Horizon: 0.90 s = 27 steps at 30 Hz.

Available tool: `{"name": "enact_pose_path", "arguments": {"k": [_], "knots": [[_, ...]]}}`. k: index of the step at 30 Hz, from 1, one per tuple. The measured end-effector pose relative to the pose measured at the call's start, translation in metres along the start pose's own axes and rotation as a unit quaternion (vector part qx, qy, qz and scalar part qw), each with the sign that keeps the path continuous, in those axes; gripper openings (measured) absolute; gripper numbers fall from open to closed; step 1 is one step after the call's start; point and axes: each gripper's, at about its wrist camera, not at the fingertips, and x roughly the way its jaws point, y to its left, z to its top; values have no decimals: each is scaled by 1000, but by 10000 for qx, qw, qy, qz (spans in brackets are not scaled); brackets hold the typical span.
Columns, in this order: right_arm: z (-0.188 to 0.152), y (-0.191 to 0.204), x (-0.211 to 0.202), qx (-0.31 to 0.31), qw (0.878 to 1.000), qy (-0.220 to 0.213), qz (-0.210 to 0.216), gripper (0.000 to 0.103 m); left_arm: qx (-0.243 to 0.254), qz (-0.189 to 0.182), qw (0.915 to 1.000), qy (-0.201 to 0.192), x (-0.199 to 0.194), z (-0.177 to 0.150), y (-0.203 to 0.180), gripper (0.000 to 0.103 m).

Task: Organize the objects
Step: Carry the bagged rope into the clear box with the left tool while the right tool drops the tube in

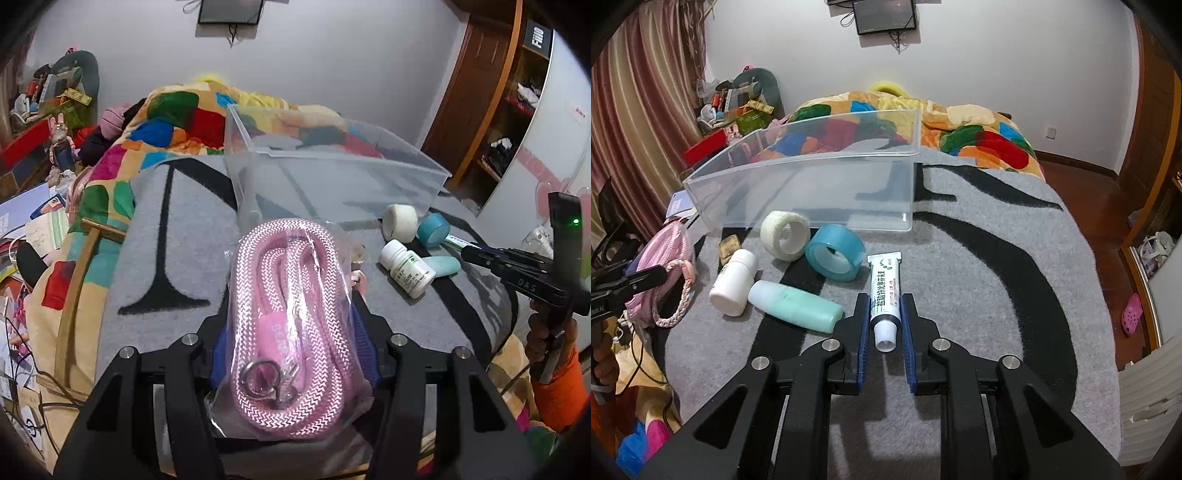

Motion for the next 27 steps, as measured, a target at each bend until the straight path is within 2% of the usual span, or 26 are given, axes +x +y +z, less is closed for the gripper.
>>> {"name": "enact_pose_path", "arguments": {"k": [4, 8, 10, 13, 15, 20, 25, 27], "knots": [[-2, 4, 2, -71, 9999, 100, 87, 14, -201, -89, 9996, 162, 10, 1, 7, 61], [-2, 5, 2, -124, 9997, 163, 133, 15, -397, -216, 9990, 65, 2, 0, 19, 64], [-1, 3, 2, -90, 9997, 172, 142, 15, -413, -160, 9990, 17, -3, 1, 24, 66], [1, 0, 3, 16, 9997, 193, 155, 16, -390, -146, 9990, 190, 3, 1, 26, 67], [3, -1, 8, 32, 9996, 248, 142, 17, -391, -213, 9987, 232, 7, 0, 26, 71], [6, 4, 20, -105, 9995, 308, 25, 22, -245, -89, 9993, 277, 17, 2, 21, 80], [7, 10, 22, -224, 9994, 267, -68, 25, 349, 407, 9982, 286, 29, 2, -1, 79], [6, 11, 22, -240, 9994, 231, -94, 24, 404, 479, 9978, 229, 30, 2, -4, 67]]}}
